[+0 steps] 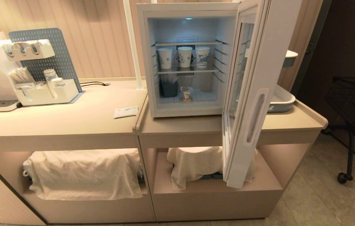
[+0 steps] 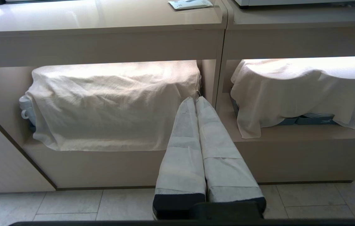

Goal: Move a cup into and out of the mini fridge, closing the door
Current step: Close the freezer door

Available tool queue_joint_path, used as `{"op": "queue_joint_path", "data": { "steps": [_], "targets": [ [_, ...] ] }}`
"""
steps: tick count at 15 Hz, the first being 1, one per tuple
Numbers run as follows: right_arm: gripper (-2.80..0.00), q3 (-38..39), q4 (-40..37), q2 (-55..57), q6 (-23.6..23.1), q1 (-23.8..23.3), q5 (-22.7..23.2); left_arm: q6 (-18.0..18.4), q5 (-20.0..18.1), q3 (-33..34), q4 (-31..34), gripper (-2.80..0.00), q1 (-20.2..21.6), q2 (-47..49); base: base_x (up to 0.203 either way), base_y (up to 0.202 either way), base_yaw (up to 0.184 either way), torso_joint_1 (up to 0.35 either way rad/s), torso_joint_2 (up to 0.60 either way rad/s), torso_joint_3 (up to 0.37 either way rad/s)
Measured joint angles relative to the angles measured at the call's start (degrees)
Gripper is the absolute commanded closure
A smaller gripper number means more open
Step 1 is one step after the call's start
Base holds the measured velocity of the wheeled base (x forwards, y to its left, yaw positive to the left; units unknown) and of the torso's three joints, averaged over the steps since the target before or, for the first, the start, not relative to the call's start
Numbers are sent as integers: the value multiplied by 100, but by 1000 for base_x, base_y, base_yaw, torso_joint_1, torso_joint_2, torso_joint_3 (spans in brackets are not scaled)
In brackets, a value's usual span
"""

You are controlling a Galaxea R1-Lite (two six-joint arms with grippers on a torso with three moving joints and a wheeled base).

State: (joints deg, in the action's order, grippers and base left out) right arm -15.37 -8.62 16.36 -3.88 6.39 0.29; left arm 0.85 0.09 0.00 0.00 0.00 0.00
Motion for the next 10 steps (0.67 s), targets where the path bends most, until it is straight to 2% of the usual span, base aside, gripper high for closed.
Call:
{"op": "queue_joint_path", "data": {
  "steps": [7,10],
  "targets": [
    [0,931,827,-7,-55,11,-91,3,0,0,0,0,0,0,0,0,0,0,0,0],
    [0,1426,1666,-7,-43,22,-166,3,-2,0,0,0,0,0,0,0,0,0,0,0]
  ]
}}
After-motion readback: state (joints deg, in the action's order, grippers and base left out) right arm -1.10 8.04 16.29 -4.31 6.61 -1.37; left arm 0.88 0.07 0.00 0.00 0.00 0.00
